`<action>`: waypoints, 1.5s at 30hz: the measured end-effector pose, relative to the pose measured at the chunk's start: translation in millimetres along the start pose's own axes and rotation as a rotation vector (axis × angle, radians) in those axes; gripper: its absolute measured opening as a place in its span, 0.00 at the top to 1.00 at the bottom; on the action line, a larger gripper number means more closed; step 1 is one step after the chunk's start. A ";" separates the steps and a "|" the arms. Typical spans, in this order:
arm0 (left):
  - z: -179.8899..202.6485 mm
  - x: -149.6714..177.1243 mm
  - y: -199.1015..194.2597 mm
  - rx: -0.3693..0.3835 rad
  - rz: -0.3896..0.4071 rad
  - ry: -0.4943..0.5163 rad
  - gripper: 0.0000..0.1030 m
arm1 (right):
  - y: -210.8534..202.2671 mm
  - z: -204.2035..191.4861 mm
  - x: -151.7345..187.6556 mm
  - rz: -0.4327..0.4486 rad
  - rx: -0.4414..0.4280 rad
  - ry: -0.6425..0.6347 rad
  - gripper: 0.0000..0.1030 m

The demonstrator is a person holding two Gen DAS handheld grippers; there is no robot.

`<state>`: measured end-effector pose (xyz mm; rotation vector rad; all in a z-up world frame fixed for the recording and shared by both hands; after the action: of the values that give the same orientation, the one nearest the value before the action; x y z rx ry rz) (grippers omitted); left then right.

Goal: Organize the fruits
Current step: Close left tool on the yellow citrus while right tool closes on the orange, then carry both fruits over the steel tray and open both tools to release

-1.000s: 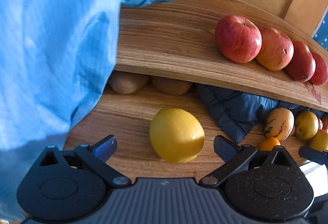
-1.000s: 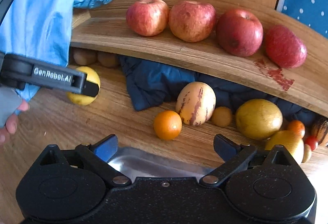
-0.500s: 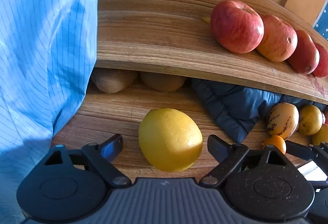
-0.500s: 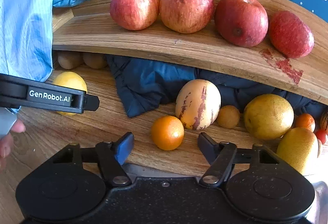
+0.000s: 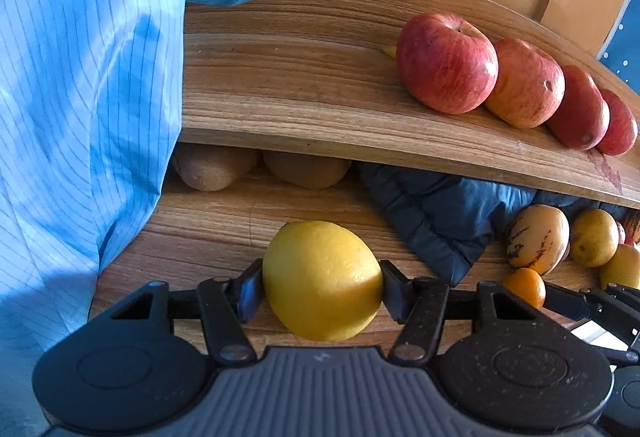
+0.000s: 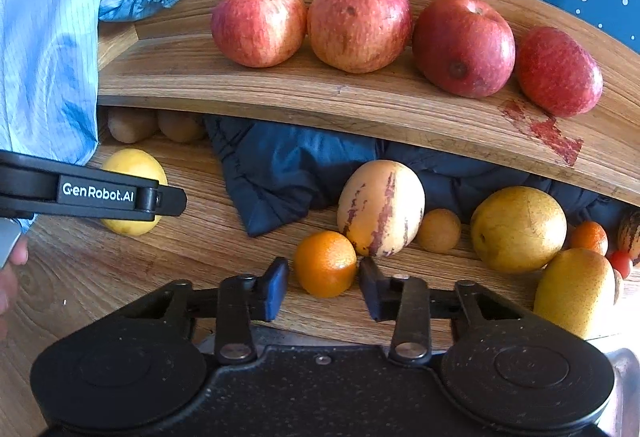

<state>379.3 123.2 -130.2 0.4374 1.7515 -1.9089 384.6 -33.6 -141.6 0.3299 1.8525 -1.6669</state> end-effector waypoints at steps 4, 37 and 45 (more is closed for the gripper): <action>1.1 6.1 -6.8 0.011 -0.007 0.005 0.39 | -4.0 0.2 -0.8 0.015 -0.018 0.008 0.66; 241.5 103.6 -62.5 0.339 -0.070 0.368 0.39 | -172.2 127.6 146.9 0.100 0.256 0.234 0.66; 275.3 135.9 -67.1 0.373 -0.124 0.427 0.39 | -190.2 141.4 184.0 0.066 0.285 0.260 0.66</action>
<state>258.1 -166.6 -118.0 0.9510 1.6962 -2.3772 173.0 -242.0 -98.6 0.7509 1.7575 -1.9177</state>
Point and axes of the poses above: each gripper's, at about its wrist camera, not at the fingertips, and y roughly the way its jaws point, z to its right, x to its underside, the point moved 4 cm from there along y, roughly the way its jaws point, and after that the axes turned 1 degree about z, right-handed, at the moved point
